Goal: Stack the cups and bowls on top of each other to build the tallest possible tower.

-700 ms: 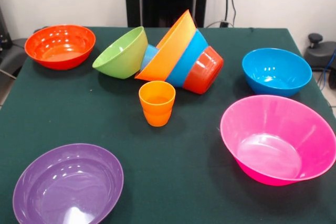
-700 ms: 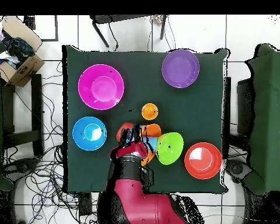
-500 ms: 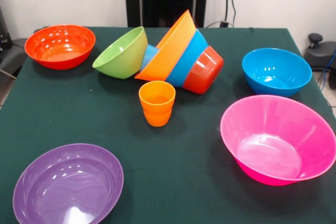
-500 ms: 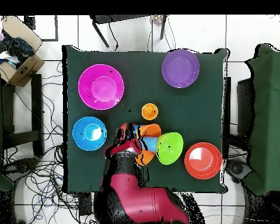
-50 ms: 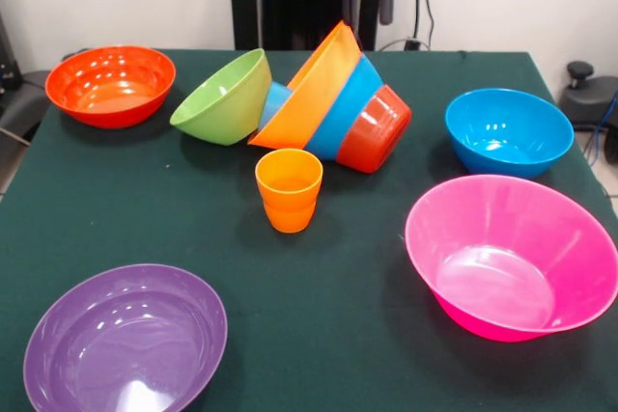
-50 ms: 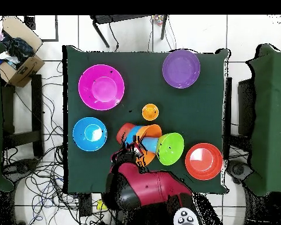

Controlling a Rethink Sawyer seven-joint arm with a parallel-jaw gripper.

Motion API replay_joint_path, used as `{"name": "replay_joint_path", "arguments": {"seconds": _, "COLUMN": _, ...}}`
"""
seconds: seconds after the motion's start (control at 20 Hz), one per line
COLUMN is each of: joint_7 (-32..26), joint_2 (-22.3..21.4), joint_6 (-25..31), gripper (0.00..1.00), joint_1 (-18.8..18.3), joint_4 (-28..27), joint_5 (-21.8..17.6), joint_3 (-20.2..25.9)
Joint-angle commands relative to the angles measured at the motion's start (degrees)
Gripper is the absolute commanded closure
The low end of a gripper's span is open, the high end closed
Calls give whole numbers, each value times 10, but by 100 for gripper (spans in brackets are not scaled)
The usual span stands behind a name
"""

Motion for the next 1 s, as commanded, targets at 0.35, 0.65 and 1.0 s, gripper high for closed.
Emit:
{"name": "replay_joint_path", "arguments": {"seconds": 0.35, "joint_7": 53, "joint_2": 64, "joint_6": 51, "gripper": 0, "joint_1": -37, "joint_4": 30, "joint_5": -58, "joint_3": 67}}
{"name": "replay_joint_path", "arguments": {"seconds": 0.65, "joint_7": 10, "joint_2": 13, "joint_6": 113, "gripper": 0, "joint_1": -124, "joint_4": 78, "joint_5": -65, "joint_3": 151}}
{"name": "replay_joint_path", "arguments": {"seconds": 1.0, "joint_7": 34, "joint_2": -58, "joint_6": 134, "gripper": 0, "joint_1": -165, "joint_4": 107, "joint_5": -16, "joint_3": 238}}
